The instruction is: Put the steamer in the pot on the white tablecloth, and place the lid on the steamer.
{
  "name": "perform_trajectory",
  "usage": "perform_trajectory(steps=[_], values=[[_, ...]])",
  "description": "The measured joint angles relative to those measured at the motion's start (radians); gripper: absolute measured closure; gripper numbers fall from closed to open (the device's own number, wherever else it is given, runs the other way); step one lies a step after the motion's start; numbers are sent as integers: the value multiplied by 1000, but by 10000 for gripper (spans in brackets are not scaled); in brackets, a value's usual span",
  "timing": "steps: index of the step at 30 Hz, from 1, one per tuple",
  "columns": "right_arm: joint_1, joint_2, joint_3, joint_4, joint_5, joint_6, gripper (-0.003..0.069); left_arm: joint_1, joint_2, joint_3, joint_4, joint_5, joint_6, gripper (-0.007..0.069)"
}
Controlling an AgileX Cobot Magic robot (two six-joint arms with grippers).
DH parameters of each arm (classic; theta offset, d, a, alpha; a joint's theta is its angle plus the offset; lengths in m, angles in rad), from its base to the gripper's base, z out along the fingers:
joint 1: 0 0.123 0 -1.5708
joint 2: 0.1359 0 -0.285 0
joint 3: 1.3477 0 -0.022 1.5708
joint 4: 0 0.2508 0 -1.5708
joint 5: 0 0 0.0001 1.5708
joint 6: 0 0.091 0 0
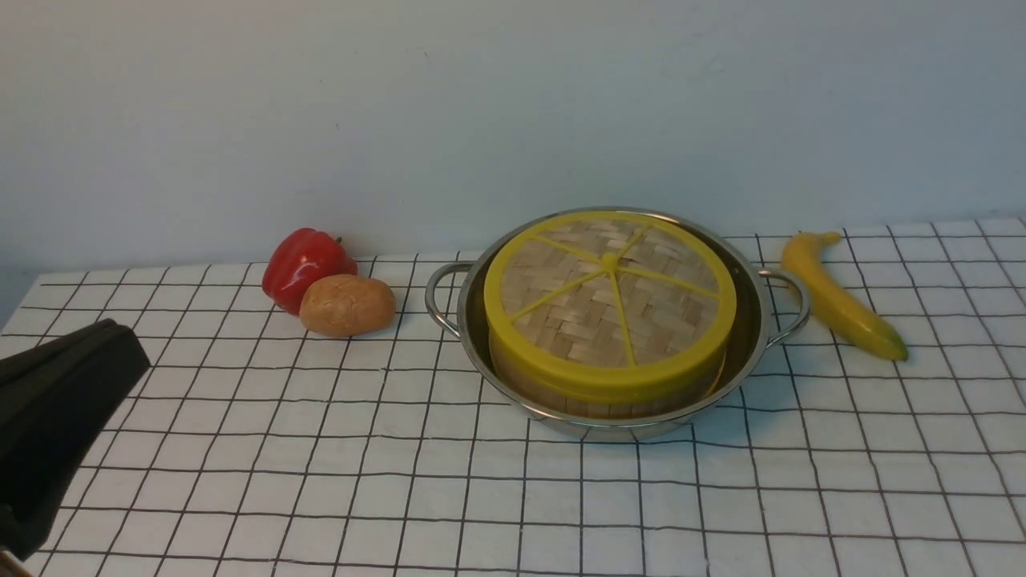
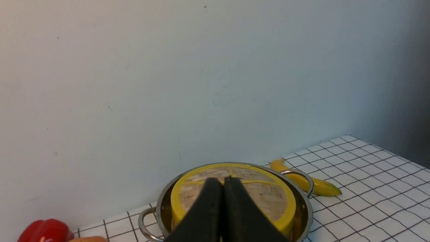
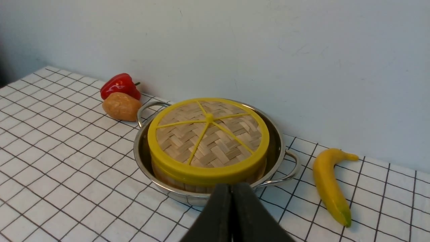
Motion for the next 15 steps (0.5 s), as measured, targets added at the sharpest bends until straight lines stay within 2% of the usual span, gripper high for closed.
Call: perform_trajectory(steps=[7, 11, 13, 15], values=[[0, 0, 0, 32, 0, 1, 618, 0, 0, 1, 8, 0, 4, 613], [0, 0, 0, 54, 0, 1, 603, 0, 0, 1, 54, 12, 38, 613], [0, 0, 0, 68, 0, 1, 590, 11, -1, 1, 104, 69, 53, 603], [0, 0, 0, 69, 0, 1, 582, 73, -3, 2, 122, 134, 50, 602]])
